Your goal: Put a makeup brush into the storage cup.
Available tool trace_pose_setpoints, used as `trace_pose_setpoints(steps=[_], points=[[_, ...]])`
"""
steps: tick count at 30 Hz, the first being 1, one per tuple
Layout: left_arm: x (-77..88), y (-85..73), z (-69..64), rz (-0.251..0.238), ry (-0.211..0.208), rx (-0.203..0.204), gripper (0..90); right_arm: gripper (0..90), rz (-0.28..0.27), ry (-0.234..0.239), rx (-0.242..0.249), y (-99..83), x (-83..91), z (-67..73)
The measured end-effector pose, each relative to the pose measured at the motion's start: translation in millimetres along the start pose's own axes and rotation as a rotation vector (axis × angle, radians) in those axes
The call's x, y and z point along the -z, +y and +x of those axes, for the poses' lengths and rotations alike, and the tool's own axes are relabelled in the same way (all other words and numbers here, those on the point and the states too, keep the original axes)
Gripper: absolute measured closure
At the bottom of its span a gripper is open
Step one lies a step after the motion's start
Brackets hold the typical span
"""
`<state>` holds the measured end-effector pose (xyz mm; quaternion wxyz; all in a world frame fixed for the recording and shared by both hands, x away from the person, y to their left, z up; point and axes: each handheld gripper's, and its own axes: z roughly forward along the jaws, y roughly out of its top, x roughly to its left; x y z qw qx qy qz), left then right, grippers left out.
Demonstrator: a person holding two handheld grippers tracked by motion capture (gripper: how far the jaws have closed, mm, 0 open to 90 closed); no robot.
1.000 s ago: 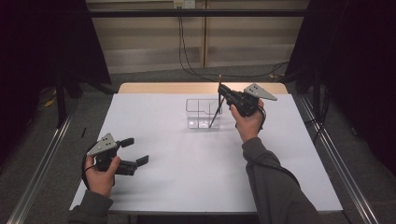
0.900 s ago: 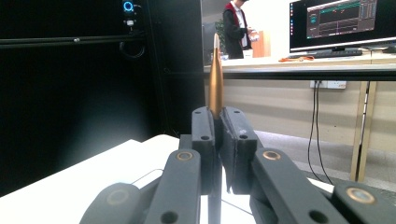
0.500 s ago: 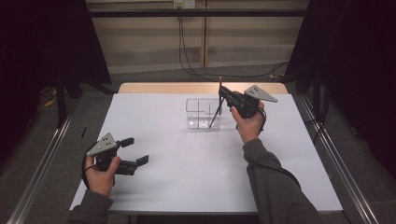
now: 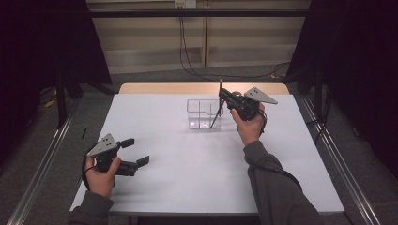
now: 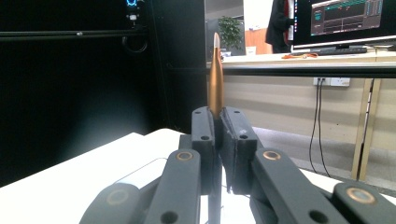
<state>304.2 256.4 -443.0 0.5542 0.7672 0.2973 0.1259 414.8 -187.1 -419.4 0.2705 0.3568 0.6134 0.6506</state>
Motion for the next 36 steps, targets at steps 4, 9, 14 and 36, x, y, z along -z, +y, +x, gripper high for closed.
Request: trace_pose_setpoints(steps=[4, 9, 14, 36], points=[[-0.3, -0.2, -0.4, -0.002, -0.002, 0.007, 2.4, 84.1, 0.0, 0.003, 0.002, -2.4, 0.7, -0.2], [-1.0, -0.3, -0.8, -0.005, -0.001, 0.012, 2.4, 84.0, 0.008, 0.004, 0.005, -3.7, 2.0, -1.0], [-0.3, 0.2, -0.2, 0.001, 0.001, -0.001, 2.4, 84.0, 0.007, 0.0, 0.01, -6.2, 3.1, -0.5], [-2.3, 0.6, -0.9, 0.011, 0.007, -0.003, 2.4, 37.9, 0.015, -0.047, 0.009, -4.8, 9.5, -6.8]])
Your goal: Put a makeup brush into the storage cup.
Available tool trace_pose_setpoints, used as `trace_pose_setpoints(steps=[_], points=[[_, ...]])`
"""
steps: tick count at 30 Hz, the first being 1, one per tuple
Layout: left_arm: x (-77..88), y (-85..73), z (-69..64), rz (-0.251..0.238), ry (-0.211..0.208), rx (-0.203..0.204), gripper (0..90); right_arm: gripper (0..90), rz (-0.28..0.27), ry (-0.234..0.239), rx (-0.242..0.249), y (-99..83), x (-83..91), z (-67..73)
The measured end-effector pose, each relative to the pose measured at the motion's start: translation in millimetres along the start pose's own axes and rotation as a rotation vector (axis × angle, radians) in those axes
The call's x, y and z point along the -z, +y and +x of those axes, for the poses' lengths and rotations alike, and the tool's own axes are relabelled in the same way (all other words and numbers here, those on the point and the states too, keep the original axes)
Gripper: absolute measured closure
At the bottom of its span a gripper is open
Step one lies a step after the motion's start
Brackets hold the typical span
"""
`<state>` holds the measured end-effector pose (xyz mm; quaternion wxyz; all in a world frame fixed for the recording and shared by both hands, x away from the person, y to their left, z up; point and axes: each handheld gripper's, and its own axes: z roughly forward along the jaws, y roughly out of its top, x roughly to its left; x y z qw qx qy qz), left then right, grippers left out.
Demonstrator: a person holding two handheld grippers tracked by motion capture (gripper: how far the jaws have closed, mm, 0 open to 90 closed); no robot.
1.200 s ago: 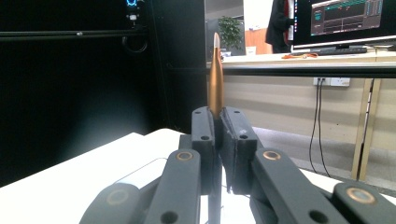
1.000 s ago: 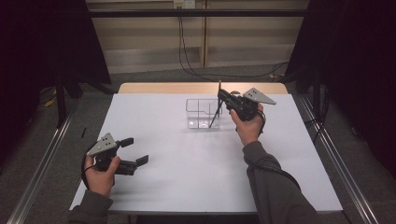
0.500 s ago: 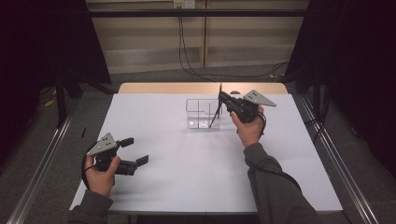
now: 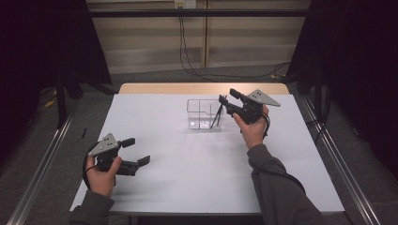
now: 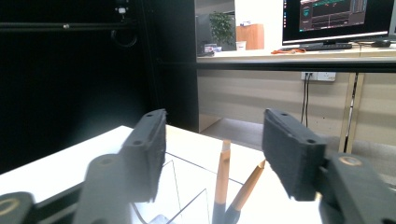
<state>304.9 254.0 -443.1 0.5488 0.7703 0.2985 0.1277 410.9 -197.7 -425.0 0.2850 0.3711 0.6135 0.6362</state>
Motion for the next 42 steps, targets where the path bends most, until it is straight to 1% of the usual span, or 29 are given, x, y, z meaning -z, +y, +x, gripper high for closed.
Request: trace_pose_setpoints(steps=[2, 3, 6, 8, 9, 10, 13, 14, 15, 16, 17, 20, 22, 25, 32, 35, 36, 37, 38, 39, 40, 42], points=[[-0.1, -0.1, -0.4, -0.001, 0.0, 0.002, 2.4, 35.9, 0.001, 0.007, -0.011, 1.3, 0.9, 0.0], [-0.2, -0.2, -0.8, -0.002, -0.001, 0.006, 2.4, 35.0, -0.001, 0.006, -0.002, 1.9, 1.2, -0.6], [0.4, 0.3, -0.5, 0.004, -0.005, -0.005, 2.4, 31.6, -0.001, 0.007, -0.005, 2.6, 2.7, -1.5], [0.6, 0.1, -0.6, 0.003, -0.004, -0.006, 2.4, 30.0, 0.001, 0.005, -0.009, 2.7, 4.3, -1.4], [0.6, -0.1, -1.3, 0.0, -0.001, 0.0, 2.4, 29.4, 0.003, 0.007, -0.012, 2.7, 5.1, -1.5], [0.8, -0.2, -1.4, -0.001, 0.001, 0.002, 2.4, 28.5, 0.006, 0.012, -0.007, 2.7, 6.1, -1.5], [0.7, -0.9, -0.1, -0.01, -0.022, 0.002, 2.4, 26.9, 0.016, 0.012, -0.005, 3.0, 8.0, -0.1], [1.1, -0.8, -0.9, -0.003, -0.004, 0.002, 2.4, 26.6, 0.019, 0.013, 0.004, 3.1, 8.8, 0.3], [1.1, -1.0, -1.1, -0.001, -0.003, 0.002, 2.4, 26.0, 0.018, 0.015, 0.004, 3.3, 9.4, 0.8], [1.1, -1.0, -1.1, 0.0, -0.004, 0.004, 2.4, 25.3, 0.02, 0.027, 0.005, 3.2, 10.2, 1.4], [0.5, -1.5, -0.2, -0.008, -0.025, 0.004, 2.4, 24.9, 0.026, 0.028, 0.006, 3.3, 11.1, 2.1], [0.4, -1.4, -0.6, -0.011, -0.025, 0.007, 2.4, 23.5, 0.032, 0.037, 0.018, 3.4, 13.8, 4.0], [0.7, -1.6, -0.5, -0.007, -0.022, 0.005, 2.4, 22.2, 0.034, 0.043, 0.014, 3.2, 15.5, 5.2], [0.7, -1.6, -0.1, -0.006, -0.024, 0.004, 2.4, 21.2, 0.046, 0.049, 0.022, 2.9, 18.2, 5.9], [-0.3, -1.5, -0.2, -0.009, -0.025, 0.009, 2.4, 19.9, 0.054, 0.055, 0.028, 2.7, 23.7, 7.3], [-0.4, -1.4, -0.2, -0.01, -0.026, 0.009, 2.4, 19.3, 0.06, 0.06, 0.039, 2.0, 26.2, 7.5], [-0.5, -1.2, -0.2, -0.009, -0.024, 0.008, 2.4, 19.1, 0.056, 0.061, 0.04, 1.7, 27.0, 7.8], [0.1, -0.7, -0.6, 0.002, -0.002, 0.001, 2.4, 18.5, 0.061, 0.065, 0.038, 1.6, 27.7, 8.2], [-0.1, -0.7, -0.7, 0.001, -0.004, 0.003, 2.4, 18.5, 0.065, 0.063, 0.031, 1.7, 28.4, 9.1], [-0.7, -1.0, -0.4, -0.007, -0.019, 0.006, 2.4, 18.2, 0.068, 0.067, 0.042, 1.6, 29.0, 8.9], [-1.1, -1.2, -0.3, -0.012, -0.026, 0.008, 2.4, 18.0, 0.072, 0.067, 0.044, 1.7, 29.8, 8.9], [-0.8, -1.2, 0.0, -0.009, -0.025, 0.004, 2.4, 17.8, 0.073, 0.067, 0.044, 1.9, 31.2, 9.8]])
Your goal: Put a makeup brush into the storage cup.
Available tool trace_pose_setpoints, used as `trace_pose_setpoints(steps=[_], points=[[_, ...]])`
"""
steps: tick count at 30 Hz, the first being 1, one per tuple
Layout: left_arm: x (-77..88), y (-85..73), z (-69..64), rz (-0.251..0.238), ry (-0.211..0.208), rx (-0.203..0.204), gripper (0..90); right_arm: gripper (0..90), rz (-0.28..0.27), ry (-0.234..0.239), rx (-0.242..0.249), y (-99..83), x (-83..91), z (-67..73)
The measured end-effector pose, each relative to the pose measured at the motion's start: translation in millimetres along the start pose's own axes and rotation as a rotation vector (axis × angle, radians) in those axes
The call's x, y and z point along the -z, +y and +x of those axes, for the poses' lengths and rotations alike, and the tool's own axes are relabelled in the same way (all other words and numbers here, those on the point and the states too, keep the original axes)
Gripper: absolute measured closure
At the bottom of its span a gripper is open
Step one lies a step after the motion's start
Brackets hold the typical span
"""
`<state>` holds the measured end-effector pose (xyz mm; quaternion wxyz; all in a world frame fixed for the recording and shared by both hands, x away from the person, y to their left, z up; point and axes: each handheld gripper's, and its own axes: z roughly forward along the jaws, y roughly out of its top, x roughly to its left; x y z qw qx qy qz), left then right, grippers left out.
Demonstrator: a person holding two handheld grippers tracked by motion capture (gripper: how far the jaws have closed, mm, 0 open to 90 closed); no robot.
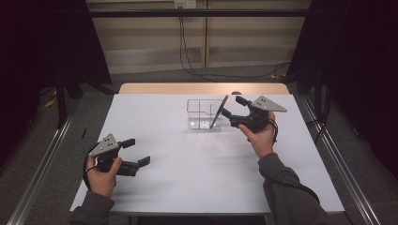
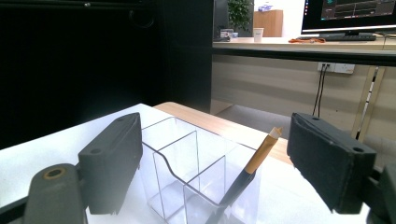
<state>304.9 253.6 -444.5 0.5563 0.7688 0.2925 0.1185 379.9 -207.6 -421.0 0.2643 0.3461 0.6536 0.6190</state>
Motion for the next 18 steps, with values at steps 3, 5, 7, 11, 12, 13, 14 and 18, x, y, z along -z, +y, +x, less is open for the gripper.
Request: trace_pose_setpoints(steps=[3, 5, 7, 11, 12, 13, 14, 18], points=[[0.8, 0.2, -0.7, 0.007, 0.02, 0.004, 2.4, 17.5, 0.001, 0.007, 0.013, 0.7, 2.0, 1.3], [0.7, 0.0, 0.4, -0.001, 0.002, 0.0, 2.4, 16.9, 0.003, 0.015, 0.018, 1.4, 3.2, 2.4], [1.3, 0.7, -0.6, 0.008, 0.022, -0.002, 2.4, 16.4, 0.01, 0.011, 0.02, 2.4, 4.1, 3.6], [1.5, 0.6, -0.7, 0.006, 0.017, 0.001, 2.4, 15.2, 0.016, 0.017, 0.03, 3.2, 6.6, 4.5], [1.1, 0.3, 0.1, -0.001, 0.003, -0.001, 2.4, 15.0, 0.017, 0.016, 0.029, 3.1, 7.2, 4.5], [1.3, 0.3, 0.2, -0.001, 0.004, -0.001, 2.4, 14.6, 0.015, 0.02, 0.026, 2.8, 8.1, 4.6], [1.3, 0.2, 0.2, -0.001, 0.005, -0.002, 2.4, 14.2, 0.017, 0.021, 0.025, 2.6, 8.6, 4.7], [1.4, 0.2, 0.2, -0.001, 0.005, -0.002, 2.4, 12.9, 0.016, 0.014, 0.025, 1.2, 12.1, 4.8]])
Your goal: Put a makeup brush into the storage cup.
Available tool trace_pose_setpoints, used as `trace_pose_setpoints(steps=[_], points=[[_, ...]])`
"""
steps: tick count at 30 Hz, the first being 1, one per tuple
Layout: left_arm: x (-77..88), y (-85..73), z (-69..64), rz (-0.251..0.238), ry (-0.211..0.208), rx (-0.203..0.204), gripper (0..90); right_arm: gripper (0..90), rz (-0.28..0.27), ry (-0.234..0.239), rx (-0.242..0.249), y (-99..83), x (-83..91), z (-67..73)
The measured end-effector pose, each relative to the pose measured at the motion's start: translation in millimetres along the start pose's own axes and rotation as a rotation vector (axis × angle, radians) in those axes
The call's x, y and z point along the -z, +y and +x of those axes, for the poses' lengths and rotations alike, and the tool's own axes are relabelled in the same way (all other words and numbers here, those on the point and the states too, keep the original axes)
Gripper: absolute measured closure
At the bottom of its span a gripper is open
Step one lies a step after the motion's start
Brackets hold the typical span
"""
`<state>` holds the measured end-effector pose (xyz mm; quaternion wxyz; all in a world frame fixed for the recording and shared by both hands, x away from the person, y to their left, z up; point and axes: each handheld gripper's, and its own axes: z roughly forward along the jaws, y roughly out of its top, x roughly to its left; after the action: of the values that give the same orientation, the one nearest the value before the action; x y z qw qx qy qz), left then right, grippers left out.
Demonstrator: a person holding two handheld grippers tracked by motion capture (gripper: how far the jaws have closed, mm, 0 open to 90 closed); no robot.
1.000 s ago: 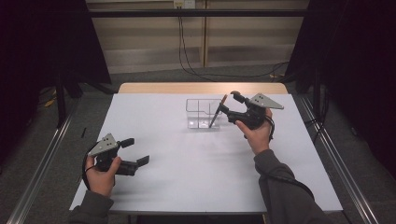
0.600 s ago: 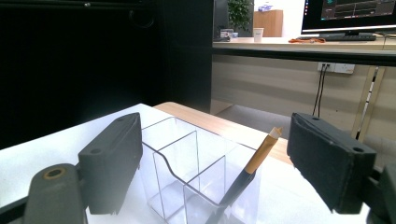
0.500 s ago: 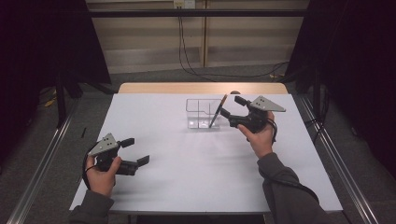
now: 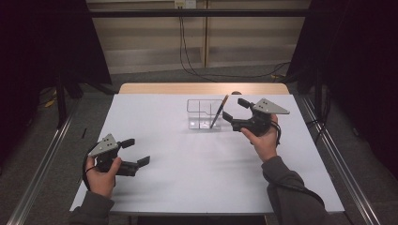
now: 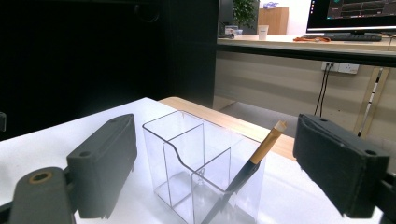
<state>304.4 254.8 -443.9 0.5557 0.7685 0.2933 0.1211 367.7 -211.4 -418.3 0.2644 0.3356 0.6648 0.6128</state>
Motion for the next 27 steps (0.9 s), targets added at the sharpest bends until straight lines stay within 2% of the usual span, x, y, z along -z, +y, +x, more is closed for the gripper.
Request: trace_pose_setpoints(steps=[5, 6, 7, 11, 13, 19, 22, 27], points=[[-0.1, 0.2, -0.4, -0.003, -0.001, 0.004, 2.4, 10.9, 0.01, 0.008, 0.002, -2.1, 4.4, -0.3], [0.8, 0.8, -1.1, 0.01, 0.024, -0.004, 2.4, 10.7, 0.01, 0.006, 0.003, -2.1, 5.0, -0.2], [0.8, 0.9, -1.2, 0.011, 0.03, -0.005, 2.4, 10.4, 0.01, 0.007, 0.006, -2.1, 6.3, -0.2], [-0.4, 0.2, -0.8, -0.003, -0.001, 0.004, 2.4, 9.6, 0.017, 0.01, 0.015, -1.9, 11.1, -0.3], [0.2, 0.7, -1.7, 0.007, 0.02, 0.002, 2.4, 9.1, 0.016, 0.007, 0.016, -1.8, 13.0, -0.6], [0.2, 0.3, -0.9, 0.002, 0.01, -0.001, 2.4, 8.5, 0.017, 0.013, 0.025, -2.2, 18.8, -0.2], [0.7, 0.7, -1.6, 0.004, 0.024, 0.0, 2.4, 7.8, 0.021, 0.015, 0.026, -2.4, 21.5, 0.8], [1.0, 0.7, -2.1, -0.001, 0.022, 0.004, 2.4, 7.2, 0.026, 0.014, 0.031, -3.4, 26.8, 1.6]])
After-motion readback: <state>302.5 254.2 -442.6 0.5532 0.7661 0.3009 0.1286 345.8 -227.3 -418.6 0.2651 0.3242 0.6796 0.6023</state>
